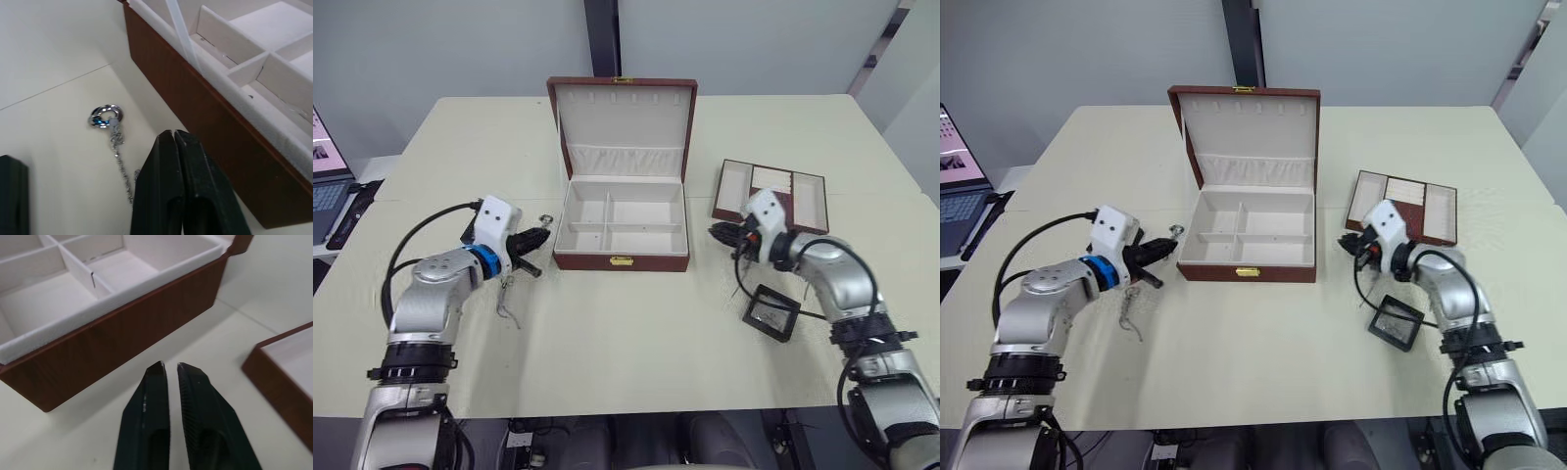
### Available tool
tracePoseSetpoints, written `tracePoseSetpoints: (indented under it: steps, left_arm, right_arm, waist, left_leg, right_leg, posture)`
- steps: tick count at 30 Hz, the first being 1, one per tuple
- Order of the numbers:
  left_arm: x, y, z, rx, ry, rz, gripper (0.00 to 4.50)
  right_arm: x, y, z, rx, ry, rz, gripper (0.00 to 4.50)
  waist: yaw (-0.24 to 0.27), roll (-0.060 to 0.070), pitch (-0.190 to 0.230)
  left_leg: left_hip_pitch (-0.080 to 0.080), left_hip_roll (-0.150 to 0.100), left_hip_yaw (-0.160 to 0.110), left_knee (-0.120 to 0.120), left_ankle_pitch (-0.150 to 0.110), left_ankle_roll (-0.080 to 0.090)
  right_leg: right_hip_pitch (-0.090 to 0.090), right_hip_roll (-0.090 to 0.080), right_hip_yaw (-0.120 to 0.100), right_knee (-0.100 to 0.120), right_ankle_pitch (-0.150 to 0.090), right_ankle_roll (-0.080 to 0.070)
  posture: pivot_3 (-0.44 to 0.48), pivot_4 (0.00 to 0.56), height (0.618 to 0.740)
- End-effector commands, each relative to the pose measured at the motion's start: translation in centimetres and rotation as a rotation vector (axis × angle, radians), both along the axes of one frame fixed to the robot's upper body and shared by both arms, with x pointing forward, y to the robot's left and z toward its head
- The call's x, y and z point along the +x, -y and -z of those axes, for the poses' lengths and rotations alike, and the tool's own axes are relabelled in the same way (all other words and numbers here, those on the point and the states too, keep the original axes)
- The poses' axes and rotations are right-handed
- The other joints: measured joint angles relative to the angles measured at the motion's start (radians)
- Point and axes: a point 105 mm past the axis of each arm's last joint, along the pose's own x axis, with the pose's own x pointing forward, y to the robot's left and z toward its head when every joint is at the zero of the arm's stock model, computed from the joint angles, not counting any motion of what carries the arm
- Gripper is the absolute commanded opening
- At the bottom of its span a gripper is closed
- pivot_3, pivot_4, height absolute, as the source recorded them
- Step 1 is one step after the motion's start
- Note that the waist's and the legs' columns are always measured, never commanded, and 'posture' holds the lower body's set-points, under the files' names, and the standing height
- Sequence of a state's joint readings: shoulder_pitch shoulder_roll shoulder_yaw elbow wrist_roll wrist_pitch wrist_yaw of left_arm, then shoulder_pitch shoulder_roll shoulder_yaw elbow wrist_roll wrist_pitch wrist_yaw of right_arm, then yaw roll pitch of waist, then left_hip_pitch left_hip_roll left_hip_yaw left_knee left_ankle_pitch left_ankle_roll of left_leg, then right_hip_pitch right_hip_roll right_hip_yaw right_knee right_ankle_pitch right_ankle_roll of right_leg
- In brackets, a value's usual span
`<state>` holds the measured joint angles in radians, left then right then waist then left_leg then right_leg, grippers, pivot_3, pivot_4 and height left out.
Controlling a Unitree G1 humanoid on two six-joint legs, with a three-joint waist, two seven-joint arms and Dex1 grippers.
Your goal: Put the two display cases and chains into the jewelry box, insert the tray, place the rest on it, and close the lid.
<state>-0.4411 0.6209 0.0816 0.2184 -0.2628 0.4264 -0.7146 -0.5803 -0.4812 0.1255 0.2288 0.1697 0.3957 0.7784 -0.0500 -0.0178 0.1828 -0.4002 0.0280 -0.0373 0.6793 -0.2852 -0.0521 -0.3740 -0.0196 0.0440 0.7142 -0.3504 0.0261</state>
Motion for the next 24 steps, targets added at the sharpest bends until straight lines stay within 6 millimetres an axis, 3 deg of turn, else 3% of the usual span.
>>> tracePoseSetpoints:
  steps: [1, 11, 24]
  left_arm:
    - [0.3, 1.0, -0.9, 0.007, 0.036, 0.039, 0.0]
    - [-0.1, 3.1, -0.4, -0.009, 0.012, 0.122, 0.0]
    - [-3.1, 5.1, 0.3, -0.069, -0.053, 0.228, 0.0]
  right_arm:
    - [0.6, -0.9, -1.8, 0.005, 0.066, -0.007, 0.02]
    - [-0.3, -3.7, -2.1, 0.061, 0.052, -0.099, 0.02]
    - [-2.7, -3.4, -0.9, 0.061, -0.014, -0.164, 0.02]
  waist:
    - [0.0, 0.0, 0.0]
    - [-0.001, 0.0, 0.0]
    - [0.0, 0.0, 0.0]
  left_leg:
    - [0.0, 0.0, 0.0, 0.0, 0.0, 0.0]
    - [0.0, -0.001, -0.001, 0.0, 0.0, -0.001]
    - [0.0, 0.0, -0.002, 0.0, -0.001, 0.002]
  right_leg:
    - [0.0, 0.0, 0.0, 0.0, 0.0, 0.0]
    - [0.0, 0.0, -0.001, 0.0, 0.0, 0.0]
    - [0.001, 0.0, -0.001, 0.0, 0.0, 0.0]
  posture:
    - [0.0, 0.15, 0.74]
    - [0.0, 0.15, 0.74]
    - [0.0, 0.15, 0.74]
